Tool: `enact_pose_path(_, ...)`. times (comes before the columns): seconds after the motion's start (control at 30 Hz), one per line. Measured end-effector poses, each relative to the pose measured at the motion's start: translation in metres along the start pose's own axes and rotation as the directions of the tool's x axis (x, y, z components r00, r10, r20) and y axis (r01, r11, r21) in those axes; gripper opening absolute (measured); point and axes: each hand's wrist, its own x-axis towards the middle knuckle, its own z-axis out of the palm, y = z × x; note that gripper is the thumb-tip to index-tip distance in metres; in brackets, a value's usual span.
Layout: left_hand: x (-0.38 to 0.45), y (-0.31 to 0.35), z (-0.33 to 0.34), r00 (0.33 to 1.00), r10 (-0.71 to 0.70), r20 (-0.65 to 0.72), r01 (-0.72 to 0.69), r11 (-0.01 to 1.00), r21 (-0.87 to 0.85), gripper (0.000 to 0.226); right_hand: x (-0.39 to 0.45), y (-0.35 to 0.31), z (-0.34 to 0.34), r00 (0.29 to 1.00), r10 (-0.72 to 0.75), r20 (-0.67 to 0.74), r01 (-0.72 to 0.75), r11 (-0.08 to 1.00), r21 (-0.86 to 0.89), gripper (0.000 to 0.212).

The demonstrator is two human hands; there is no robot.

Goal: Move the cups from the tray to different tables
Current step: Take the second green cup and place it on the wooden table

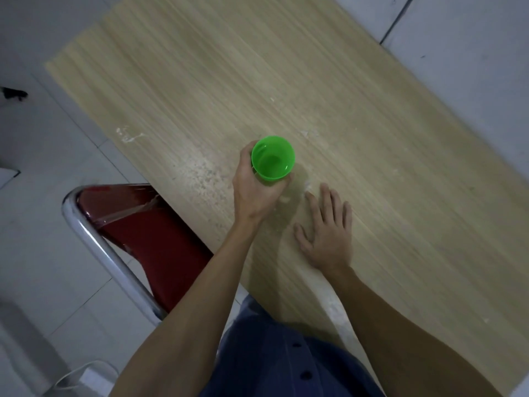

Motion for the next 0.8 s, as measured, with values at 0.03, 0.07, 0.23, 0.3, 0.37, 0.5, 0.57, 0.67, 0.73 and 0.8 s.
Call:
enact_pose_path(0.03,0.001,0.0,0.001,1.0,0.004,-0.003,-0.004,1.0,-0.001,0.083,0.0,0.001,0.0,1.0,-0.001,0.0,0.001,1.0,0.001,0.076)
enact_pose_path(0.07,0.002,-0.001,0.002,1.0,0.008,-0.006,-0.008,1.0,-0.005,0.083,0.0,0.001,0.001,1.0,-0.001,0.001,0.001,1.0,0.004,0.076)
enact_pose_path(0.23,0.005,-0.004,0.006,1.0,0.011,-0.002,-0.011,0.999,-0.033,0.082,0.0,0.001,0.0,1.0,-0.01,-0.002,0.01,1.0,0.011,0.076)
enact_pose_path(0.3,0.005,-0.006,0.006,1.0,0.021,0.003,-0.021,0.999,-0.028,0.085,0.0,0.001,0.001,1.0,-0.014,-0.009,0.014,1.0,0.014,0.076)
enact_pose_path(0.37,0.004,-0.009,0.005,1.0,0.015,0.026,-0.015,1.0,-0.022,0.089,0.0,0.002,0.001,1.0,-0.015,-0.011,0.016,1.0,0.018,0.075)
enact_pose_path(0.5,-0.007,-0.016,-0.003,0.996,-0.056,0.066,0.054,0.998,0.032,0.103,0.0,0.001,0.0,1.0,-0.019,0.017,0.019,1.0,0.002,0.074)
enact_pose_path(0.57,-0.023,-0.02,-0.01,0.991,-0.115,0.066,0.112,0.992,0.052,0.101,0.0,0.001,-0.003,0.999,-0.03,0.035,0.029,1.0,0.009,0.073)
enact_pose_path(0.67,-0.057,-0.024,-0.019,0.987,-0.112,0.118,0.099,0.989,0.112,0.084,0.0,0.006,-0.016,0.995,-0.065,0.075,0.06,0.995,0.076,0.071)
enact_pose_path(0.73,-0.079,-0.025,-0.022,0.982,-0.078,0.171,0.054,0.989,0.139,0.067,-0.003,0.013,-0.031,0.99,-0.083,0.116,0.065,0.985,0.157,0.067)
enact_pose_path(0.8,-0.101,-0.021,-0.024,0.97,-0.059,0.235,0.022,0.987,0.157,0.052,-0.014,0.02,-0.046,0.986,-0.056,0.157,0.012,0.963,0.269,0.065)
